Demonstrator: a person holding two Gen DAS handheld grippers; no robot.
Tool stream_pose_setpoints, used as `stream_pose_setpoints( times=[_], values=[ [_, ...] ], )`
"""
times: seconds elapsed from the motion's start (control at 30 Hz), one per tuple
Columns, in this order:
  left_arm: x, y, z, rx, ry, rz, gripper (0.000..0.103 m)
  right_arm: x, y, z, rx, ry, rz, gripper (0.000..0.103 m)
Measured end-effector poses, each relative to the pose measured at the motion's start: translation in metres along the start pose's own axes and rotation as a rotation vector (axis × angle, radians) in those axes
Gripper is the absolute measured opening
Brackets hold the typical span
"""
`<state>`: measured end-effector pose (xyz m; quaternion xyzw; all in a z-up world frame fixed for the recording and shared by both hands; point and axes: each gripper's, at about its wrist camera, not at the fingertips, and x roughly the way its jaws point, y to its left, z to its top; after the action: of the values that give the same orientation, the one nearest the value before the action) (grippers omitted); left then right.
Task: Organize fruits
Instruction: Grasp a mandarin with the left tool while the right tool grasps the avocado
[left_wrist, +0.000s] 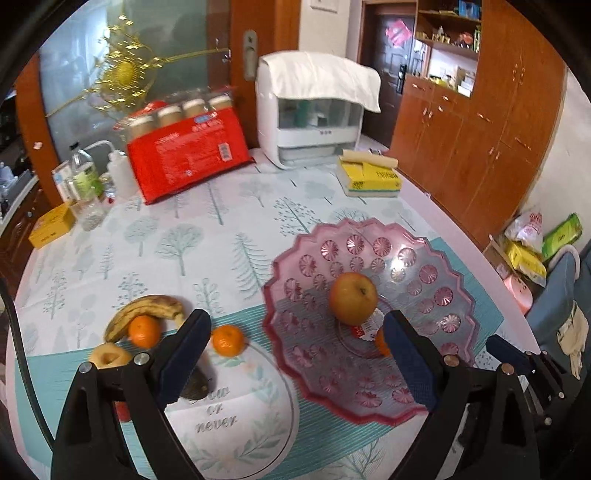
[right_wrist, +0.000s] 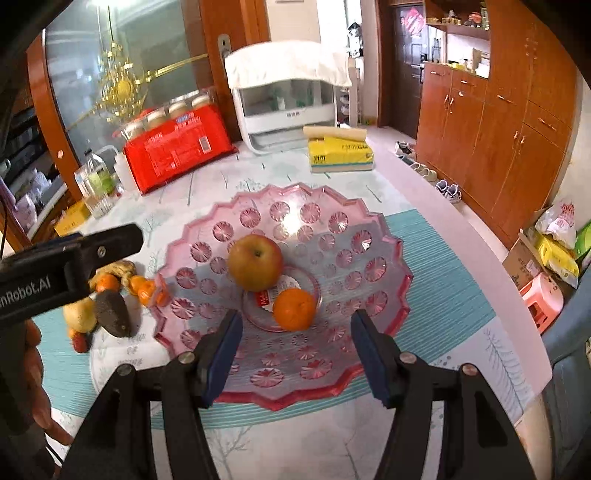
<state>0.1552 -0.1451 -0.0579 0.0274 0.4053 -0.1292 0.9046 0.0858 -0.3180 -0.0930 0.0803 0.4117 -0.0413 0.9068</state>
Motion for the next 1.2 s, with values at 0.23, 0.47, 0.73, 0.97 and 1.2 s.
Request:
stream_pose_setpoints(
  times=[0.23,0.47,0.73,0.97,1.2],
  values=[
    [-0.045,0.035,-0.014,-0.049,-0.043,0.062,0.094,-0.03,0.02,-0.003,-0.074,-0.031,0.016,0.062],
    [-0.086,0.077,-0.039,-0.059,-0.029,0.157,0.094,-0.044,0.049,0.002,-0.143,-0.012,0.123,0.062],
    [-0.112,0.127,-0.099,-0.16,0.023,0.219,0.094,-0.05,0.1,-0.009,-0.286,-0.014,0.223,0.066],
    [-0.091,0.138,-0.162,-0.215,0.147,0.183,0.094,-0.029,0.137,-0.021,-0.338,0.057,0.263,0.07],
    [-0.051,0.131,-0.205,-0.233,0.227,0.117,0.094,-0.005,0.165,-0.033,-0.382,0.071,0.296,0.07]
  ],
)
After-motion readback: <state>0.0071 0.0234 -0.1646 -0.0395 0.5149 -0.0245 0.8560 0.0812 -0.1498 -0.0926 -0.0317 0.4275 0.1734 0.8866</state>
